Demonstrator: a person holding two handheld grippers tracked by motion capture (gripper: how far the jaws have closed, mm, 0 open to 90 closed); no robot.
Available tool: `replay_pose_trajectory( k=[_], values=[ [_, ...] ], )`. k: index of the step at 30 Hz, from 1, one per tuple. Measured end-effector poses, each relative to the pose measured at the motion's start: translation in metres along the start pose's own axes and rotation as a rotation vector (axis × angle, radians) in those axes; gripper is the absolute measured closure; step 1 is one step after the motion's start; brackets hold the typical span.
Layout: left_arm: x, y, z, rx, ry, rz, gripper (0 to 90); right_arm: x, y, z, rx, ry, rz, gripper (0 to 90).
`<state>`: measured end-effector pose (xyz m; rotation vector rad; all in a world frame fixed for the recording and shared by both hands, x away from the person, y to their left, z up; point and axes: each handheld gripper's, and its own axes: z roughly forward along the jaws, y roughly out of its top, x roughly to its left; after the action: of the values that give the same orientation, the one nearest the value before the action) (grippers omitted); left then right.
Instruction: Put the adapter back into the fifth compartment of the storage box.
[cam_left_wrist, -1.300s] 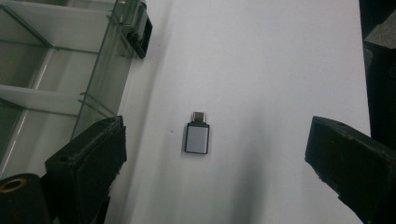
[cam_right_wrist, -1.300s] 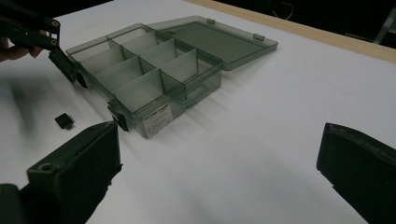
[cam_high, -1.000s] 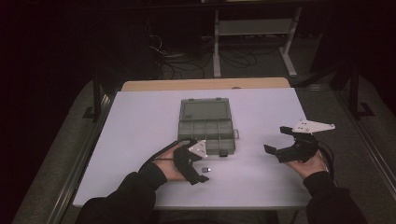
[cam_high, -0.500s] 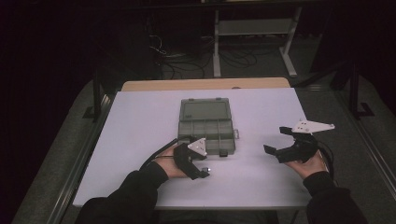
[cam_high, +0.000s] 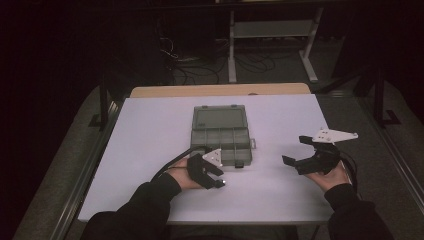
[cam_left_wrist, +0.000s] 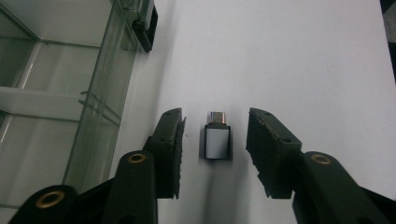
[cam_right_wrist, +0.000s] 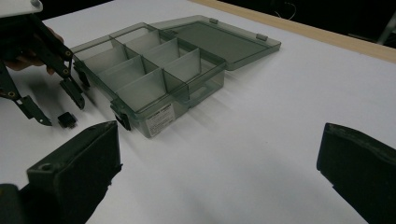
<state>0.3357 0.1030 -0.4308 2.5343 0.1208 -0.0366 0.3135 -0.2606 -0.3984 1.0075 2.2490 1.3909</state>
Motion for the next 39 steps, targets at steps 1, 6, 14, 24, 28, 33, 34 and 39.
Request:
replay_pose_trajectory(
  k=[1, 6, 14, 24, 28, 33, 34, 39],
  values=[
    [0.000, 0.000, 0.000, 0.000, 0.000, 0.001, 58.3, 0.000, 0.000, 0.000, -0.001, 0.000, 0.000, 0.0],
    [0.001, 0.000, 0.001, 0.000, -0.003, 0.008, 63.8, 0.000, 0.000, 0.000, 0.000, 0.000, -0.001, 0.0],
    [0.001, 0.000, 0.002, -0.001, -0.006, 0.014, 73.3, 0.000, 0.000, -0.001, -0.004, -0.001, -0.003, 0.0],
    [0.002, 0.000, 0.002, -0.002, -0.024, 0.016, 76.0, 0.000, 0.000, -0.001, -0.003, 0.000, -0.005, 0.0],
    [0.003, 0.000, -0.001, -0.012, -0.022, 0.014, 76.1, 0.000, 0.000, -0.001, -0.006, 0.000, -0.003, 0.0],
    [0.005, -0.001, -0.008, -0.037, -0.013, 0.000, 76.1, 0.000, 0.000, -0.001, -0.005, 0.000, -0.004, 0.0],
    [0.006, -0.002, -0.010, -0.039, -0.014, 0.000, 76.1, 0.001, 0.000, -0.001, -0.005, -0.001, -0.004, 0.0],
    [0.006, 0.000, -0.016, -0.055, -0.011, -0.003, 76.1, 0.000, 0.000, -0.001, -0.005, -0.002, -0.004, 0.0]
  ],
)
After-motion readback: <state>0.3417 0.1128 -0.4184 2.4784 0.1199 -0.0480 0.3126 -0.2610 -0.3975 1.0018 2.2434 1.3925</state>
